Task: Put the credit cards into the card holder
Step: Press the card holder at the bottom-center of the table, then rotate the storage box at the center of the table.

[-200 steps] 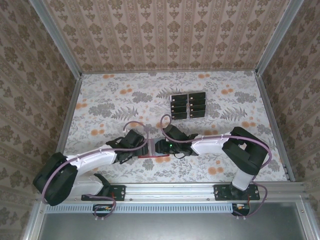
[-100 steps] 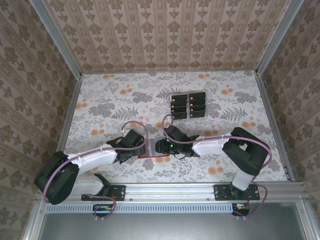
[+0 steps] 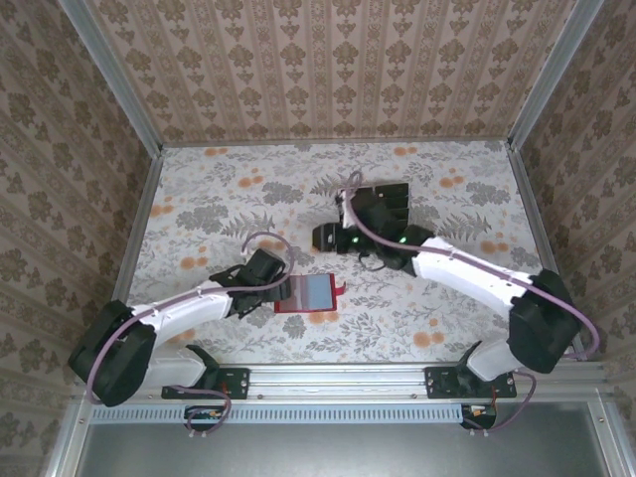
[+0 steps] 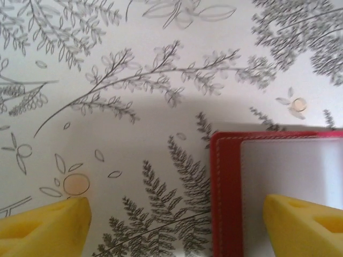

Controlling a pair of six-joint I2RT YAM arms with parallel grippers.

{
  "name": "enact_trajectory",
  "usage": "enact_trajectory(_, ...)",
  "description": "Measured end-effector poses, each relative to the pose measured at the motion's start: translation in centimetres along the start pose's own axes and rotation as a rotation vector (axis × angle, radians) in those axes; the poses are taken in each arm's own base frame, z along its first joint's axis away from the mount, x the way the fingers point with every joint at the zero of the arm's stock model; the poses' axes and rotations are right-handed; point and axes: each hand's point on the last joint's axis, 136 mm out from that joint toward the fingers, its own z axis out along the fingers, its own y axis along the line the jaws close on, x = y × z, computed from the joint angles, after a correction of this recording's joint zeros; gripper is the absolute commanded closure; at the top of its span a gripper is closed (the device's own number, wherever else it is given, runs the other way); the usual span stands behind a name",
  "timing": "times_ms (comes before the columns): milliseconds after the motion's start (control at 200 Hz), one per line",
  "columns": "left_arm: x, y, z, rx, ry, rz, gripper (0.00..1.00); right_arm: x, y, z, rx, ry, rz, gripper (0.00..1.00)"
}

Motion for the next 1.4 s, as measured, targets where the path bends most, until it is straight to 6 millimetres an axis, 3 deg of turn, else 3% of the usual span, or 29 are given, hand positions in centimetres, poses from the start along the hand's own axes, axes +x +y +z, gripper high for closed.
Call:
enact_trajectory(85,-1.2,-0.1,-0.6,0.018,-0.023,-0.022,0.09,-1.4,-3.2,-0.8,0.09,-0.012,-0.028,0.43)
enact_trajectory(200,-2.5,0.0,-1.3,0.037,-0.047,-0.043,0.01,-1.8,-8.3,-1.4,0.221,0.012,-0.034,0.42)
enact_trajectory(305,-3.3,0.0,-1.8,0.045,-0.056,-0.056,0.0,-2.3,-12.3,-1.4,0.302,0.031,-0.004,0.42)
enact_trajectory(475,-3.5,-0.3,-2.0,0.06,-0.053,-0.054,0.0,-4.4,-16.0,-0.6,0.367,0.032,0.035,0.42)
enact_trajectory(665,-3.5,-0.5,-2.0,0.067,-0.05,-0.054,0.0,-5.2,-16.6,0.3,0.37,0.038,0.018,0.41)
enact_trajectory(930,-3.3,-0.5,-1.7,0.067,-0.037,-0.052,0.0,-2.1,-17.0,1.0,0.35,0.138,-0.117,0.4)
enact_trajectory(1160,-3.0,-0.6,-1.5,0.073,-0.019,-0.054,0.0,-0.1,-14.7,2.0,0.316,0.229,-0.346,0.41)
enact_trajectory(1400,-3.2,-0.2,-1.4,0.072,-0.015,-0.071,0.0,1.3,-13.5,4.5,0.347,0.32,-0.583,0.42)
